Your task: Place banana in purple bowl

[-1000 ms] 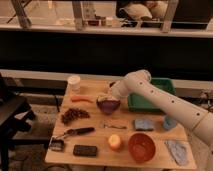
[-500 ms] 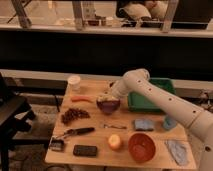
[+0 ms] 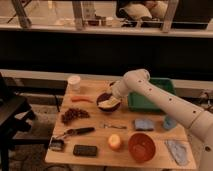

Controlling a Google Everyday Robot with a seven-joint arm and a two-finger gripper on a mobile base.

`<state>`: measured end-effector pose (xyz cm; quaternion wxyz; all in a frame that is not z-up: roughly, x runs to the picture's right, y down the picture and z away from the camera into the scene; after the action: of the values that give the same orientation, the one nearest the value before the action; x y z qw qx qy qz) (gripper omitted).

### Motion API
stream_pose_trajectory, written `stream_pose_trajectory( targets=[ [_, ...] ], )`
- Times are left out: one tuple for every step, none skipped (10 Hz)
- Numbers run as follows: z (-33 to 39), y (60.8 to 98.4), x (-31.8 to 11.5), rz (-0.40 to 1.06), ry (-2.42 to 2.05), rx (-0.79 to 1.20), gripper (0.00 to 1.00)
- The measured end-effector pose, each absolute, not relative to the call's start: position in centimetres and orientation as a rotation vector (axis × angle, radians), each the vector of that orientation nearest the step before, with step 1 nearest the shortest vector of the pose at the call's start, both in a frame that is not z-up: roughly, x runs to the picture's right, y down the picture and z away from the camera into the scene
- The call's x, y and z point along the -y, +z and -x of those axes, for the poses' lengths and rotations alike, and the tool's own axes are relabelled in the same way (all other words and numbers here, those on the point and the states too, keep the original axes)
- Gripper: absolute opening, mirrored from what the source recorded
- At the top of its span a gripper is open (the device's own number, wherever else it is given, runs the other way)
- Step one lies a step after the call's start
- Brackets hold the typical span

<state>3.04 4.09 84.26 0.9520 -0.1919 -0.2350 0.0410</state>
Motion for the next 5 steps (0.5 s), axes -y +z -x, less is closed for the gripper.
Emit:
stream_pose_trajectory(
  targets=[
    [-3.04, 84.25, -4.08, 0.388, 0.083, 0.478, 0.80],
    [-3.13, 84.18, -4.03, 0.384, 0.083, 0.478, 0.80],
    [-3.17, 84.10, -3.97, 0.379, 0.084, 0.477, 0.80],
    [-3.19, 84.00, -3.88, 0.374, 0.086, 0.476, 0.80],
    [-3.28, 83.84, -3.72, 0.368, 0.091, 0.475, 0.80]
  ],
)
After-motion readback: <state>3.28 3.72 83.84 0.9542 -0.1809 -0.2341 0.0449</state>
